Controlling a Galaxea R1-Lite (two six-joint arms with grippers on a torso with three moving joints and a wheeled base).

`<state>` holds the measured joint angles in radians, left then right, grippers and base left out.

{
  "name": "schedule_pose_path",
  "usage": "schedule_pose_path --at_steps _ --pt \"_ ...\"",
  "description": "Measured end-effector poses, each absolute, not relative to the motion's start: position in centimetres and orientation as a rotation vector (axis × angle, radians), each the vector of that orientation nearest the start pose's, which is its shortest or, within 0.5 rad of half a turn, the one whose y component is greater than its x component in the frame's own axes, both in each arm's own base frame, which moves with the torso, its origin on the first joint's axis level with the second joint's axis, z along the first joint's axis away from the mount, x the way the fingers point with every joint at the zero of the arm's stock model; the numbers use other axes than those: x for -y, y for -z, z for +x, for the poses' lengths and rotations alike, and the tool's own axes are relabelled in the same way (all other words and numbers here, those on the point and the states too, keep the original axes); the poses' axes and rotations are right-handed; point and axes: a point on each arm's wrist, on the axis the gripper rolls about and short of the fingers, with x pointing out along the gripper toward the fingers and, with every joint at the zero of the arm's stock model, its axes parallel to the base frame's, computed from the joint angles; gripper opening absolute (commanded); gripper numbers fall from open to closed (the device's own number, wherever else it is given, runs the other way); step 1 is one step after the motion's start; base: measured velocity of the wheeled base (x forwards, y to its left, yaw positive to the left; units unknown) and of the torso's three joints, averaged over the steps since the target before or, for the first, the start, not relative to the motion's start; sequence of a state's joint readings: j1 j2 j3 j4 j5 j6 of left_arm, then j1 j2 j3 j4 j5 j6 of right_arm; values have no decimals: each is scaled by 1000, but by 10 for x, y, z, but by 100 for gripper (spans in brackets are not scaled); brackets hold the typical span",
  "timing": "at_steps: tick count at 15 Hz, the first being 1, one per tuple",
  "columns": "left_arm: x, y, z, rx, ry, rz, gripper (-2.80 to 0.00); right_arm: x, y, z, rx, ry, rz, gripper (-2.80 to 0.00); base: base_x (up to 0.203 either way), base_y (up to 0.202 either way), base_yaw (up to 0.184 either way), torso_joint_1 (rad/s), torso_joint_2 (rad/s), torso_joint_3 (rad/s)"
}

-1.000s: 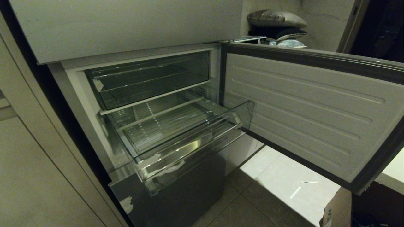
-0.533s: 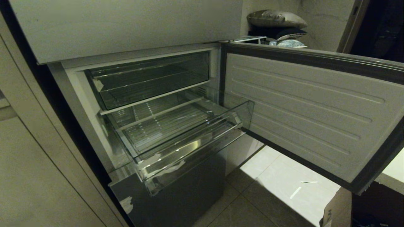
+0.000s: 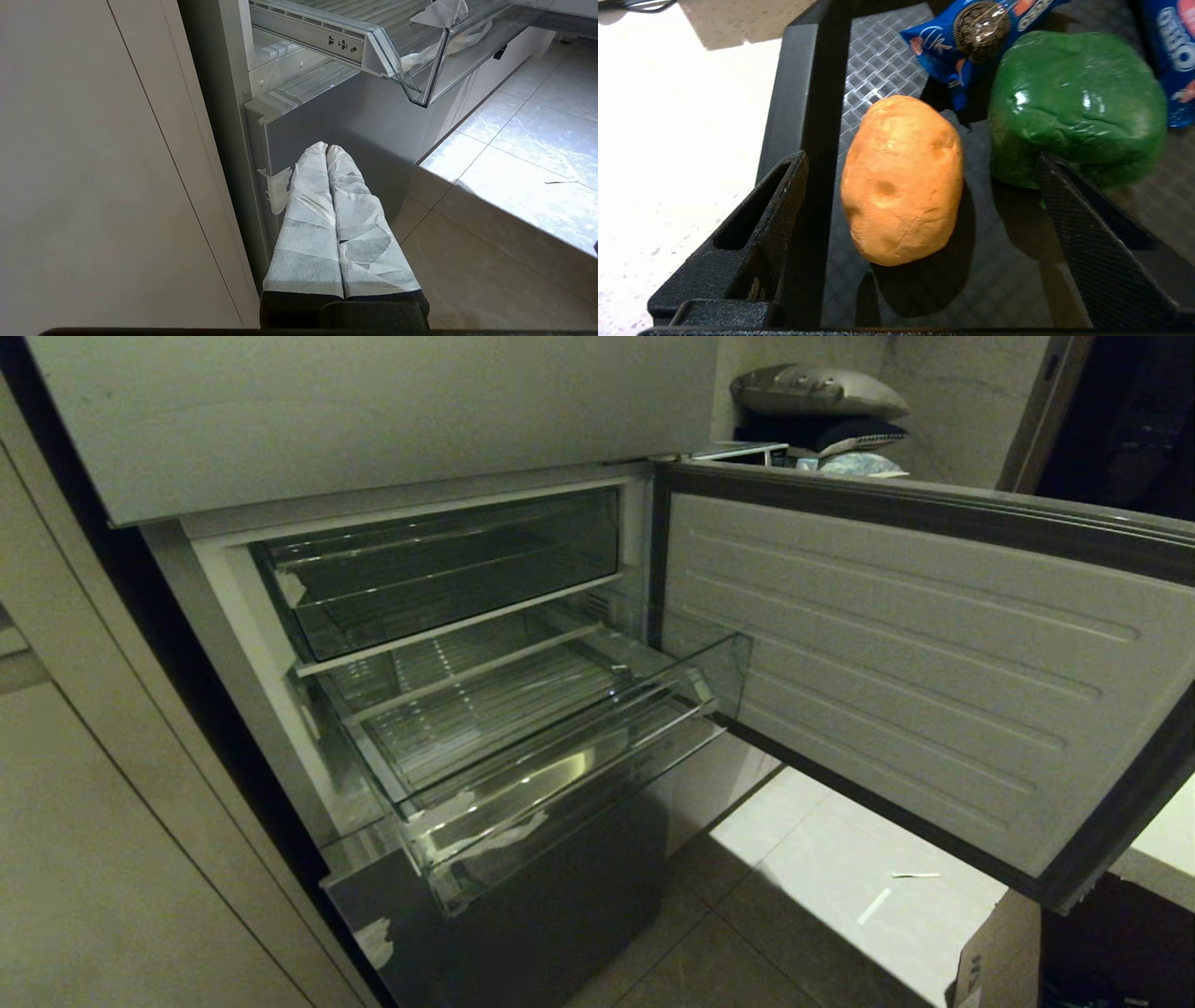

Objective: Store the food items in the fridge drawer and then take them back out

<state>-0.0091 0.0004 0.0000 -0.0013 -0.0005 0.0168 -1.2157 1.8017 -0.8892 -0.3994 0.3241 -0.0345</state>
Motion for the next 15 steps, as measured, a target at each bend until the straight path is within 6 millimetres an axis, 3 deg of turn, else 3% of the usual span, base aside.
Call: schedule_pose_path --at_steps 8,15 --pt "0 -76 -23 1 9 17 -280 297 -149 128 -399 821 341 0 0 0 0 0 0 0" --pt "0 -76 -23 1 11 17 -280 306 -143 137 -395 769 355 0 0 0 0 0 0 0"
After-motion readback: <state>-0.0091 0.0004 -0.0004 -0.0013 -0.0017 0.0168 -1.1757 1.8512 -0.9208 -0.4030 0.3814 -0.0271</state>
